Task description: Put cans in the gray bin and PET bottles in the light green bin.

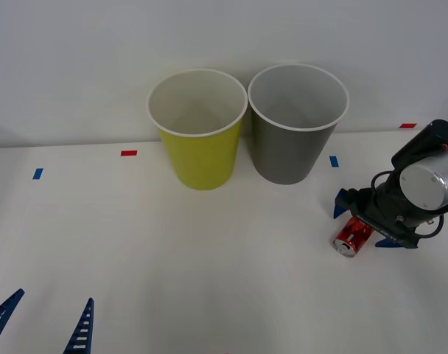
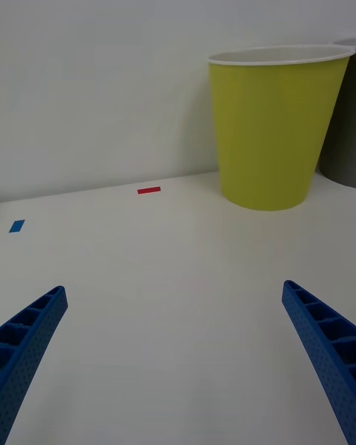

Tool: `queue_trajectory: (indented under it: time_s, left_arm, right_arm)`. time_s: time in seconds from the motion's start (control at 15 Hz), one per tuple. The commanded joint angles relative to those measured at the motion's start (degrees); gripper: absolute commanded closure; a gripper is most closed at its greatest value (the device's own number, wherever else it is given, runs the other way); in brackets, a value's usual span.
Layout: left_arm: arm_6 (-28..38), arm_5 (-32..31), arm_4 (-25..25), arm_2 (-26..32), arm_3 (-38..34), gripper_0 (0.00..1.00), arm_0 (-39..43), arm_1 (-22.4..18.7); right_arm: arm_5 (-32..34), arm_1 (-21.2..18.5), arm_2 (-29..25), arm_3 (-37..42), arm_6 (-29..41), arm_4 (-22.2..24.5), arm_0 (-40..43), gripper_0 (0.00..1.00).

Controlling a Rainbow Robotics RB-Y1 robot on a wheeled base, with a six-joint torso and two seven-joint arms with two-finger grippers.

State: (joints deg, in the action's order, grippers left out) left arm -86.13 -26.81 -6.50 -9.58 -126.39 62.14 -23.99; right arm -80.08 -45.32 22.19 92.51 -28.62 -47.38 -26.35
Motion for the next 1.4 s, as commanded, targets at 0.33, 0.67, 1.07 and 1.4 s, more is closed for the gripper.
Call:
queue_trajectory:
  time_s: [0.33, 0.67, 1.07, 1.4]
  left_arm:
    - [0.0, 0.0, 0.0, 0.0, 0.0, 0.00, 0.0, 0.0]
    - [0.0, 0.0, 0.0, 0.0, 0.0, 0.00, 0.0, 0.0]
    - [0.0, 0.0, 0.0, 0.0, 0.0, 0.00, 0.0, 0.0]
    - [0.0, 0.0, 0.0, 0.0, 0.0, 0.00, 0.0, 0.0]
  right_arm:
    - [0.1, -0.5, 0.7, -0.3, 0.1, -0.3, -0.2, 0.00]
    - [0.1, -0.5, 0.7, -0.3, 0.5, -0.5, -0.2, 0.00]
    - [0.1, -0.5, 1.0, -0.3, 0.5, -0.7, -0.2, 0.40]
    - [-0.8, -0.4, 1.1, 0.2, 0.5, 0.1, -0.2, 0.82]
